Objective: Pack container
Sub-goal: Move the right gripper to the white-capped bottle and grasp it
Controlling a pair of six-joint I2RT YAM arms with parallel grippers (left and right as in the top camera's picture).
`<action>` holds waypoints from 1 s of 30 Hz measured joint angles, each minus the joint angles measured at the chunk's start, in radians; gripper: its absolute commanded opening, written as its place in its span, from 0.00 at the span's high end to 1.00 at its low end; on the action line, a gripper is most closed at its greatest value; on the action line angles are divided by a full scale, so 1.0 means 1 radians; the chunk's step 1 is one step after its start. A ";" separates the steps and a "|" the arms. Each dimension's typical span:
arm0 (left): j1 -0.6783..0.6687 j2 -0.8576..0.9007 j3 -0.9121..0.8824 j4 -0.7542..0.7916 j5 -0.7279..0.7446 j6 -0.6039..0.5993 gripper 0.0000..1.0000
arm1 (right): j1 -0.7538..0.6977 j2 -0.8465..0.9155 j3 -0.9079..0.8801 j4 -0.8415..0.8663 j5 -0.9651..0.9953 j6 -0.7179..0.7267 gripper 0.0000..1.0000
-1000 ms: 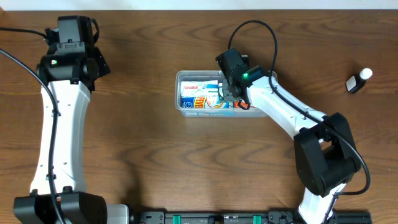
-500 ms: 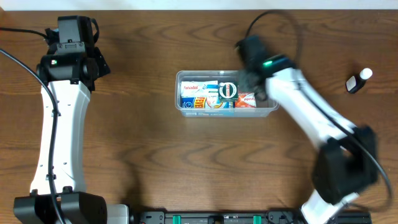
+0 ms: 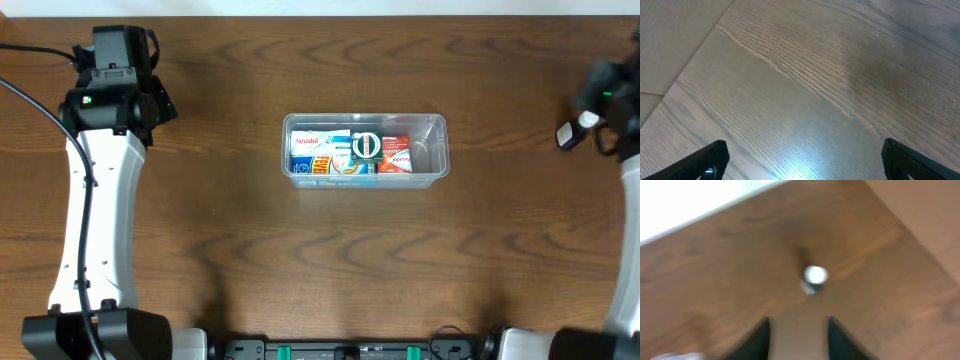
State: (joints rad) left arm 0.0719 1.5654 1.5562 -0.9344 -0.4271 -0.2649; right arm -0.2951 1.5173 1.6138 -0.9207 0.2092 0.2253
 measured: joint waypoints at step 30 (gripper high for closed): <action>0.000 0.000 0.000 0.000 0.000 0.000 0.02 | -0.166 0.460 -0.022 0.248 -0.218 -0.479 0.24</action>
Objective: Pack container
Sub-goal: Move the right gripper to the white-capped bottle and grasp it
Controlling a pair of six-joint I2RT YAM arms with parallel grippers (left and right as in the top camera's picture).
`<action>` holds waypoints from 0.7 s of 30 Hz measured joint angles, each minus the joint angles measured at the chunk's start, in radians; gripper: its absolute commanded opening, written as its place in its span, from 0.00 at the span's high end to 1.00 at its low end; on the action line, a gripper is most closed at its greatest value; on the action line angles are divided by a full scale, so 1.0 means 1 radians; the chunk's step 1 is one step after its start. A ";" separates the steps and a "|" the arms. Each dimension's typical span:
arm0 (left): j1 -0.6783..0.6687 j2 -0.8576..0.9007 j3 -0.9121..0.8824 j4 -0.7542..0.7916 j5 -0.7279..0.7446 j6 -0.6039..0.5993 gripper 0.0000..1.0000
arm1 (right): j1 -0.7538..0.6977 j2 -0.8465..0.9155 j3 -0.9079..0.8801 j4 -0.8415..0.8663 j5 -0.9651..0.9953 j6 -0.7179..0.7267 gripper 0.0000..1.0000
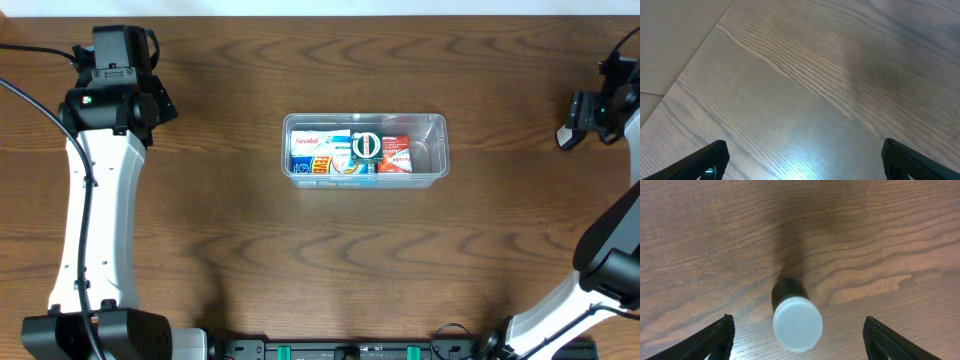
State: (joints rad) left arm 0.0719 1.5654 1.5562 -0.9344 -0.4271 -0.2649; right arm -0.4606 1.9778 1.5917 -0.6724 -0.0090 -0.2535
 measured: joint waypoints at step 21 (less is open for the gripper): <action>0.000 0.000 0.000 0.000 0.000 0.000 0.02 | -0.012 0.060 -0.002 0.064 -0.021 -0.023 0.53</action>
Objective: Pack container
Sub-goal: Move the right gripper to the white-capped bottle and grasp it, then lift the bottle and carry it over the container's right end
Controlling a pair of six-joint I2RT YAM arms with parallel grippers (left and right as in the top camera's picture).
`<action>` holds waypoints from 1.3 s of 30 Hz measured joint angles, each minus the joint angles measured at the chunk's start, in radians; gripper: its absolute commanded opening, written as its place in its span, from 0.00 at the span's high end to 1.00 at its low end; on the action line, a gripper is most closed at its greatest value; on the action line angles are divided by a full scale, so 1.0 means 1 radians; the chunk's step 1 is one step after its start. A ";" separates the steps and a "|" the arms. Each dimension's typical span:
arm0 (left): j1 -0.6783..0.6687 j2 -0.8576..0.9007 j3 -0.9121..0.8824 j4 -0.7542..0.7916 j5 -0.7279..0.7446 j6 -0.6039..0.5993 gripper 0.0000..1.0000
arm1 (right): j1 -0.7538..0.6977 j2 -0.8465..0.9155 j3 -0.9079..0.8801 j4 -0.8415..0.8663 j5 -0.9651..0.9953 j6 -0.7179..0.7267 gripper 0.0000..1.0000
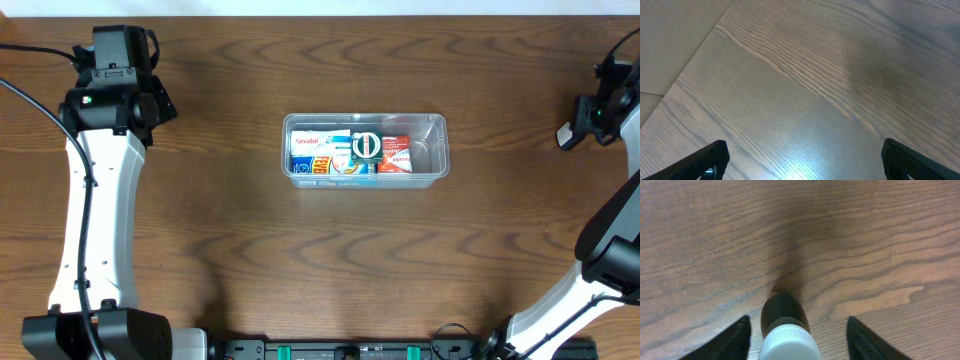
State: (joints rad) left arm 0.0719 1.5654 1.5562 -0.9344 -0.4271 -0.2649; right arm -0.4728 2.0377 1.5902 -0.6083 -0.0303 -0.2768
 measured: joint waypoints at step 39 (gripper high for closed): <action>0.000 0.000 0.000 0.000 0.000 0.000 0.02 | 0.284 -0.518 0.014 -0.239 -0.087 0.194 0.92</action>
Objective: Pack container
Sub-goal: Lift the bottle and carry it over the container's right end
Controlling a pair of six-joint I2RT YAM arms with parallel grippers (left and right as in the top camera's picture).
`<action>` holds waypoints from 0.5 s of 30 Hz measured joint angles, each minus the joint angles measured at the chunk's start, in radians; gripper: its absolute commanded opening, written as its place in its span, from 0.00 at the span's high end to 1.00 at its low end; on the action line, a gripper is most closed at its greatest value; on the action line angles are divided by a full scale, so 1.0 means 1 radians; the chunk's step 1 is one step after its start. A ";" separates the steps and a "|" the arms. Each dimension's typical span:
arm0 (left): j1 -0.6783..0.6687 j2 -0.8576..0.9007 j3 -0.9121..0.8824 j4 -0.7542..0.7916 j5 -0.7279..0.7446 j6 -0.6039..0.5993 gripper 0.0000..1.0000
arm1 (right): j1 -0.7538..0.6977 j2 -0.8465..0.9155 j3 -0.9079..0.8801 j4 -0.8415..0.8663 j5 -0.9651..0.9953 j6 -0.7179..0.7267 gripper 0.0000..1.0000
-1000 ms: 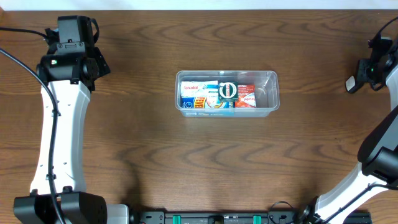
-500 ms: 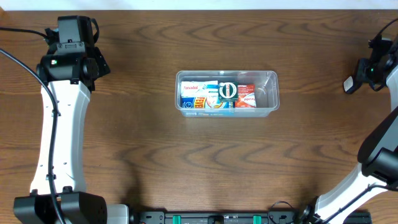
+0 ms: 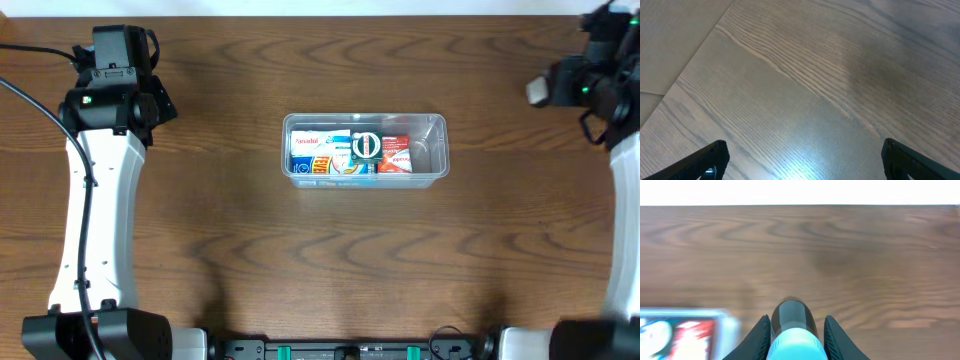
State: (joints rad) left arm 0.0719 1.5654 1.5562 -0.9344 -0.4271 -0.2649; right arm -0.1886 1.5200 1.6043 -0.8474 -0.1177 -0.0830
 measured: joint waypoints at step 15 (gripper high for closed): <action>0.000 0.000 0.000 0.000 0.000 0.000 0.02 | 0.318 -0.024 -0.051 -0.104 0.006 0.195 0.93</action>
State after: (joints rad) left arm 0.0719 1.5654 1.5562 -0.9344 -0.4271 -0.2649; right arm 0.1295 1.4956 1.5528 -0.9516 -0.1120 0.1120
